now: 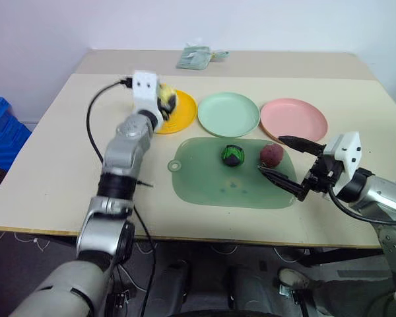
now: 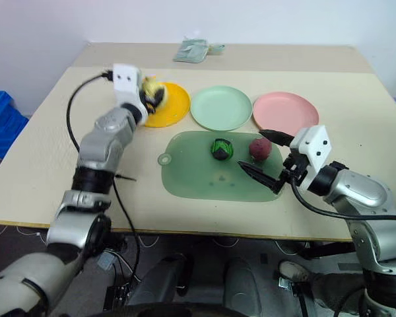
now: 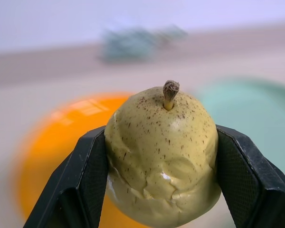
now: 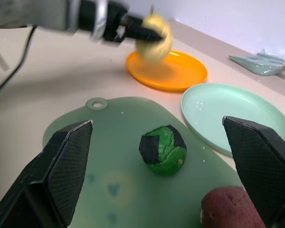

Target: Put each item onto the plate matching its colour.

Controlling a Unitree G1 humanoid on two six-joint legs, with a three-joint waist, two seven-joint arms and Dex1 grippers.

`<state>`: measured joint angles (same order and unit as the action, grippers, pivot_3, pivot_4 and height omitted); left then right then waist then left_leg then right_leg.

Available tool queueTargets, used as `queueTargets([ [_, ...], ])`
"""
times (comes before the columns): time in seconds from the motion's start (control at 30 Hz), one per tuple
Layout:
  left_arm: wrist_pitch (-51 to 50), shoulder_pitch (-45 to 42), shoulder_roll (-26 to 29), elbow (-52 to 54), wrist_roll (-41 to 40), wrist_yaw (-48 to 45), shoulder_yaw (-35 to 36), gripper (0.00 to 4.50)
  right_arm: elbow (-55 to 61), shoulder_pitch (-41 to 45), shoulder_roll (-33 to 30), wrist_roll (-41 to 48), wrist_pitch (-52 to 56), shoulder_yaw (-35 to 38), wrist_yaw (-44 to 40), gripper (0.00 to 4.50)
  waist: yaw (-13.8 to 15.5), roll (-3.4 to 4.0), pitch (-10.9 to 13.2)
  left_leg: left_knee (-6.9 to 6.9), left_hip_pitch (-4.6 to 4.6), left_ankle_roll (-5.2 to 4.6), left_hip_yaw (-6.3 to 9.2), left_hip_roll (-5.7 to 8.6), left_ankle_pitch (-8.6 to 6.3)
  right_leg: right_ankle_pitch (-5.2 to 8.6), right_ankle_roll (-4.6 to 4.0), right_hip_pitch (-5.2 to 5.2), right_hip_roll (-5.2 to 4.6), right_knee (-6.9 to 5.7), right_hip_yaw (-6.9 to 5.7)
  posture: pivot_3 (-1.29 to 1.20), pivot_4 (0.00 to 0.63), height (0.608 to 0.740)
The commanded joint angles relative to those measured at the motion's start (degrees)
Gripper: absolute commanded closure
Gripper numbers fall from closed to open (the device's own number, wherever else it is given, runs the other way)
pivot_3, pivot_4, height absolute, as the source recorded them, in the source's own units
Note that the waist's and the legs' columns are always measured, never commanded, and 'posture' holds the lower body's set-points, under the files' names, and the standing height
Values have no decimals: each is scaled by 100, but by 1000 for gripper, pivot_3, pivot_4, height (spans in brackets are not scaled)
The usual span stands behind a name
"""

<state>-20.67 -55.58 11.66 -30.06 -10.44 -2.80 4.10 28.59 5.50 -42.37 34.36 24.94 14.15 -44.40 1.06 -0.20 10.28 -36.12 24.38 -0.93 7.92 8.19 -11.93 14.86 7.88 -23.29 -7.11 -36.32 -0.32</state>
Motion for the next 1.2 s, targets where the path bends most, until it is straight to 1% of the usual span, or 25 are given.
queueTargets([
  [0.03, 1190, -999, -4, -2007, 98, 465, 467, 1860, -91, 181, 113, -114, -193, -106, 4, 0, -1, -5, 3, 0, 2, 0, 0, 2, 0, -3, 4, -2, 0, 0, 0, 0, 150, 740],
  [0.1, 1605, -1351, 0, -2856, 101, 431, 583, 1860, -186, 241, 154, -169, -249, -163, -10, 0, -14, -6, 3, 0, 2, 0, -2, 8, 0, -7, 12, 0, -4, 3, 0, 0, 150, 740],
  [0.23, 2145, -1667, -18, -3778, 62, 219, 777, 1860, -381, 282, 221, -285, -438, -239, -78, 0, -29, -10, 6, 0, 5, 14, -7, 14, 9, -10, 18, -1, -9, 9, 1, 0, 150, 740],
  [0.3, 2268, -1712, -36, -4029, 57, 150, 843, 846, -503, 343, 269, -358, -531, -300, -91, 0, -35, -17, 10, -1, 6, 14, -8, 14, 10, -10, 18, -4, -8, 7, 2, 0, 150, 740],
  [0.33, 2299, -1719, -56, -4106, 59, 128, 871, 488, -565, 388, 298, -394, -570, -336, -91, 0, -35, -18, 11, -1, 6, 14, -8, 14, 10, -10, 18, -4, -8, 6, 2, 0, 150, 740],
  [0.37, 2341, -1714, -77, -4136, 82, 114, 877, 10, -613, 436, 332, -423, -598, -368, -78, 0, -36, -19, 11, -3, 6, 13, -8, 14, 9, -11, 18, -4, -8, 2, 2, 0, 150, 740],
  [0.47, 2429, -1642, -135, -4034, 53, -68, 911, 10, -705, 575, 414, -518, -635, -465, -28, 0, -33, -19, 11, -10, 6, 3, -8, 13, 4, -14, 20, -4, -7, -5, 2, 0, 150, 740],
  [0.57, 2403, -1385, -158, -3559, -101, -545, 945, 10, -758, 693, 459, -557, -616, -533, 5, 0, -35, -20, 11, -13, 5, -8, -7, 13, -2, -18, 19, -4, -6, -10, 2, 0, 150, 740],
  [0.63, 2217, -947, -144, -2790, -153, -946, 819, 10, -752, 756, 474, -552, -572, -584, 21, 0, -43, -16, 10, -14, 5, -8, -6, 12, -1, -19, 18, -5, -5, -12, 3, 0, 150, 740],
  [0.73, 1425, 140, -98, -789, -423, -1700, 493, 10, -735, 826, 484, -533, -489, -632, 40, 0, -105, -11, 6, -8, 2, 16, -10, 11, 12, -19, 17, -9, -5, -15, 11, 0, 150, 740],
  [0.83, 349, 1518, 291, 1600, -902, -2567, 62, 10, -746, 893, 469, -517, -413, -687, -6, 0, -207, -9, 6, -4, 4, 18, -12, 9, 14, -19, 15, -18, -3, -19, 20, 0, 150, 740],
  [0.9, -313, 2273, 692, 2793, -1325, -3119, -104, 10, -810, 981, 488, -532, -404, -779, -83, 0, -203, -7, 5, -2, 3, 18, -16, 6, 14, -19, 13, -22, -2, -24, 29, 0, 150, 740],
  [1.0, -712, 3038, 1351, 3743, -1512, -3751, -273, 10, -994, 1115, 525, -589, -448, -918, -204, 0, -172, -3, 3, -5, -2, 3, -15, 0, 4, -23, 4, -23, 5, -32, 31, 0, 150, 740],
  [1.13, -1108, 3586, 1854, 4475, -1924, -4161, -131, 10, -1298, 1274, 560, -765, -504, -1115, -311, 0, -77, -1, 2, -7, -12, 15, -6, -2, 4, -30, -9, -14, 12, -27, 29, 0, 150, 740],
  [1.2, -1198, 3989, 2191, 4918, -2153, -4418, 87, 10, -1566, 1417, 631, -939, -598, -1291, -339, 0, -61, 0, 2, -2, -12, 13, -7, -2, 5, -30, -10, -17, 12, -22, 30, 0, 150, 740],
])
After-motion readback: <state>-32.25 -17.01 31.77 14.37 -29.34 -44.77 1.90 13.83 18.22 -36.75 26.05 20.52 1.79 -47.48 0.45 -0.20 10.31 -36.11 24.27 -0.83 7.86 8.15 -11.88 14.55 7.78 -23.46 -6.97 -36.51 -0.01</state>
